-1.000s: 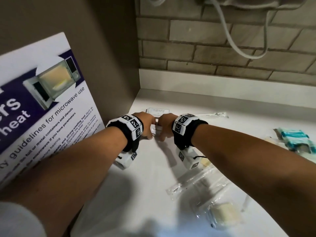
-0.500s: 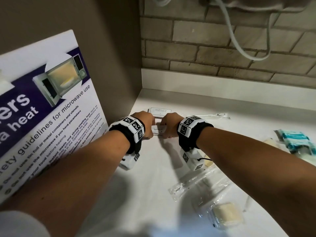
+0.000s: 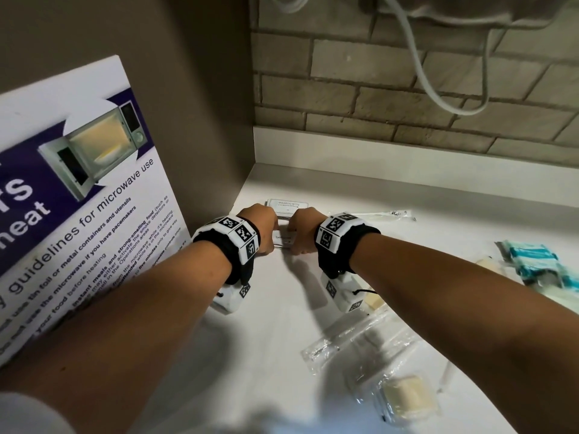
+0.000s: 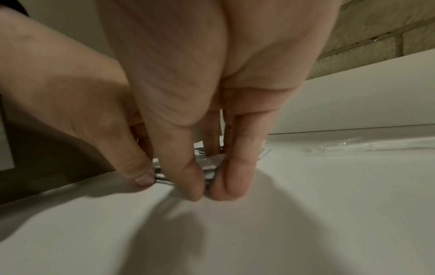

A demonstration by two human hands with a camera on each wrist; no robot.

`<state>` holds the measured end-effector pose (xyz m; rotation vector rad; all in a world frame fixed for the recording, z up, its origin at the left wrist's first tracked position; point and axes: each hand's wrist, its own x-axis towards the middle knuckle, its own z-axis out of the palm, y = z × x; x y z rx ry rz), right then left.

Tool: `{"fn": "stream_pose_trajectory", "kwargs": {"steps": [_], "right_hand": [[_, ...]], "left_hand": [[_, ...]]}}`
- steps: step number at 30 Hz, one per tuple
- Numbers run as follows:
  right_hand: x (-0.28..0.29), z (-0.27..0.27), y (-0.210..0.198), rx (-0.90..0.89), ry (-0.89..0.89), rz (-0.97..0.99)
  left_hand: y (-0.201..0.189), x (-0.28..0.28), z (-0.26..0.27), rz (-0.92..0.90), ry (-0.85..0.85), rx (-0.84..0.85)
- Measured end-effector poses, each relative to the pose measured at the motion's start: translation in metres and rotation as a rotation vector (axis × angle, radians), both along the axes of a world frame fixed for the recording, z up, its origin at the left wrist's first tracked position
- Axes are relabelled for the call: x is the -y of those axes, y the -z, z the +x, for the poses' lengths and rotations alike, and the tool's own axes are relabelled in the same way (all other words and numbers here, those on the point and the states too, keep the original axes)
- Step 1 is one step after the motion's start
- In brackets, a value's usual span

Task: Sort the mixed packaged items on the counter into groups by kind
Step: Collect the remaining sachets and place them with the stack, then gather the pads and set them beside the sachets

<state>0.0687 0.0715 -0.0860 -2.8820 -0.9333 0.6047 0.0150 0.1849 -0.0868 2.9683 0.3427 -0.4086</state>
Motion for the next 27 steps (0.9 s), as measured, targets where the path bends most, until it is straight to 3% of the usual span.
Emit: {"fn": "stream_pose_trajectory", "kwargs": {"steps": [17, 22, 27], "right_hand": [[0.012, -0.001, -0.012, 0.009, -0.093, -0.009], [0.049, -0.018, -0.053, 0.003, -0.098, 0.101], [0.114, -0.061, -0.070, -0.071, -0.170, -0.008]], "left_hand": [[-0.011, -0.005, -0.003, 0.028, 0.031, -0.009], [-0.035, 0.013, -0.009, 0.007, 0.082, 0.073], [-0.039, 0.065, -0.014, -0.184, 0.219, 0.077]]}}
